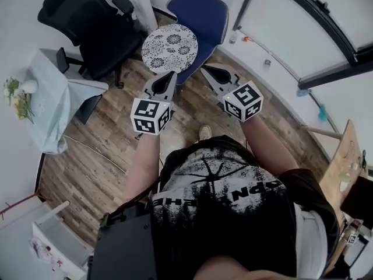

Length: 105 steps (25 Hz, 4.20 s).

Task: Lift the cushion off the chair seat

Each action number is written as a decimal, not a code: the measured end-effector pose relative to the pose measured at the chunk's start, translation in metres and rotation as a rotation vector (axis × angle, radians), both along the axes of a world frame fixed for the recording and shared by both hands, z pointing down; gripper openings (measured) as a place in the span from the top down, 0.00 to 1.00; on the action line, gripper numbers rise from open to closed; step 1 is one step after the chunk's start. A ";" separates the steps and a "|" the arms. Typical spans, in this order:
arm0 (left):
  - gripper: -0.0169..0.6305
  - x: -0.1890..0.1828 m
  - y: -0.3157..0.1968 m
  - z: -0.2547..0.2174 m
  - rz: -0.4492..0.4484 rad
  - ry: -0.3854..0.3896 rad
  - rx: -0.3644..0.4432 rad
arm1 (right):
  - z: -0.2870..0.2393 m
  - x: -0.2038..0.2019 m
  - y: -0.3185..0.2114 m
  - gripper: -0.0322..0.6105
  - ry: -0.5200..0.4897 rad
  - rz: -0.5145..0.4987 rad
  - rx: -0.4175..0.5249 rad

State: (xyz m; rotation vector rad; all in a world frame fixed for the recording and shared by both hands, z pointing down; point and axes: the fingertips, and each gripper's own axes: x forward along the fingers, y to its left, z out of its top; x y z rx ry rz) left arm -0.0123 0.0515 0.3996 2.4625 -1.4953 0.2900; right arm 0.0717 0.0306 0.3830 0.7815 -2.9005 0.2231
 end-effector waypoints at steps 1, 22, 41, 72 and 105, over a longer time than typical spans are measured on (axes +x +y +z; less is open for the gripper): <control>0.95 0.000 -0.006 0.001 -0.008 -0.002 -0.002 | 0.001 0.000 -0.006 0.92 -0.001 -0.007 -0.002; 0.95 -0.009 -0.071 0.010 -0.082 -0.030 -0.018 | 0.018 -0.010 -0.074 0.92 -0.018 -0.074 -0.021; 0.95 -0.081 -0.202 0.020 0.110 -0.022 -0.034 | 0.021 -0.076 -0.189 0.92 -0.034 0.130 -0.046; 0.95 -0.097 -0.291 0.090 0.477 -0.011 -0.166 | 0.103 -0.090 -0.256 0.92 0.081 0.463 -0.210; 0.95 -0.042 -0.341 0.267 0.383 -0.022 -0.408 | 0.407 -0.045 -0.318 0.70 0.357 0.336 -0.640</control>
